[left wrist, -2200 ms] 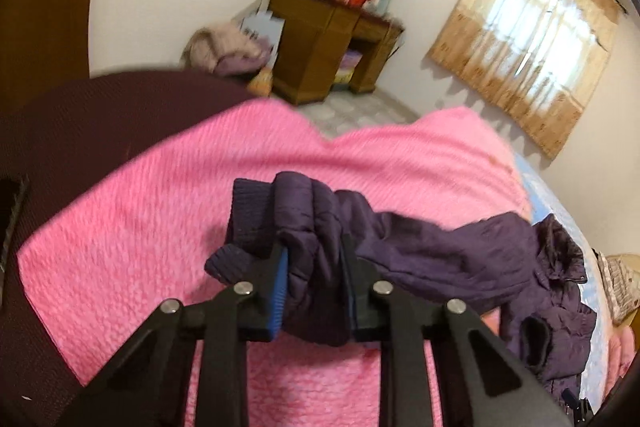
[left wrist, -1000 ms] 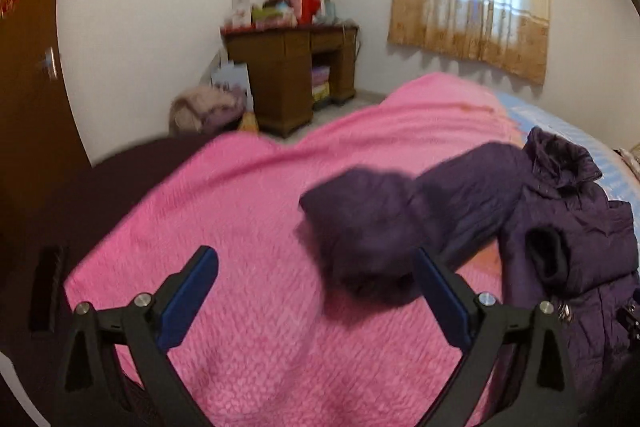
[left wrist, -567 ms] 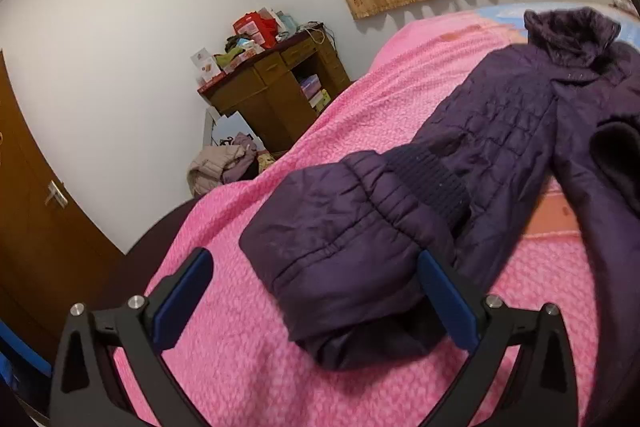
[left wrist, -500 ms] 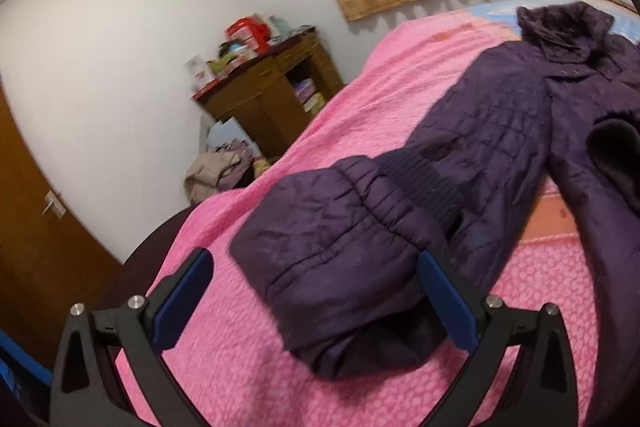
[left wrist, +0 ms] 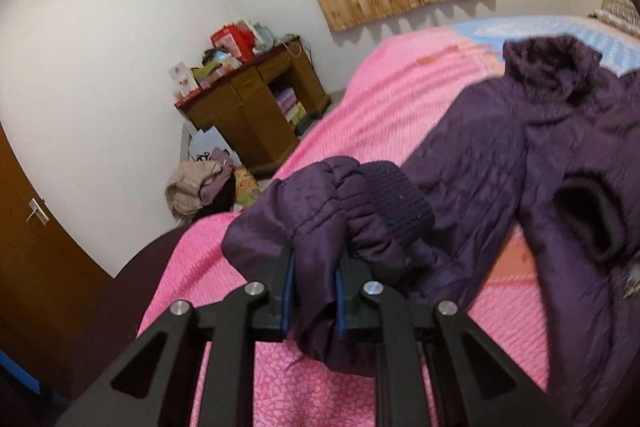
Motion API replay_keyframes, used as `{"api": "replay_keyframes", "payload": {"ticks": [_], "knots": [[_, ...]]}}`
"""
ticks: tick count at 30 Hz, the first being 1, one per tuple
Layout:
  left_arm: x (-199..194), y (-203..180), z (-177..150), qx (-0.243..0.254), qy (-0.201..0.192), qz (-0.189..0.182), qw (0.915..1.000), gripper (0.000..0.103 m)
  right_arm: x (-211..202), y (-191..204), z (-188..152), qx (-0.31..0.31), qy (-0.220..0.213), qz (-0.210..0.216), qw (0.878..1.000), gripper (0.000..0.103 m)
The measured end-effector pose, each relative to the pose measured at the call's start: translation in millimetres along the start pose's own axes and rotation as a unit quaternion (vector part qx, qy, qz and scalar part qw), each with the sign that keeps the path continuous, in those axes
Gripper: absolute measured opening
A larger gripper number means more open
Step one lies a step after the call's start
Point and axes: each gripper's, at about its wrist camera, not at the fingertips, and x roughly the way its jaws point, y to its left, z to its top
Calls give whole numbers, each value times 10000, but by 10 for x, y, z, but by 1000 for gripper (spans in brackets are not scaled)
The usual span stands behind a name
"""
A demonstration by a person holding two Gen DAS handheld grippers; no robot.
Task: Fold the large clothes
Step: 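Grasp the other sleeve cuff with the left tool and lift it, then fold the held sleeve across the jacket front with the left tool and release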
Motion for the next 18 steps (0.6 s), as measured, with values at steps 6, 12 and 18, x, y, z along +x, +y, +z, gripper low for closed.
{"api": "replay_keyframes", "payload": {"ticks": [6,12,18], "knots": [[-249,-84,255,-5,-237,-188,9995,17,-61,-107,-47,145,-69,40,9999,90],[-435,-204,494,-82,-510,-334,9981,15,-129,-253,-88,327,-161,82,9993,90],[-616,-527,814,-1,-781,-543,9955,15,-236,-437,-130,511,-260,15,9984,90]]}}
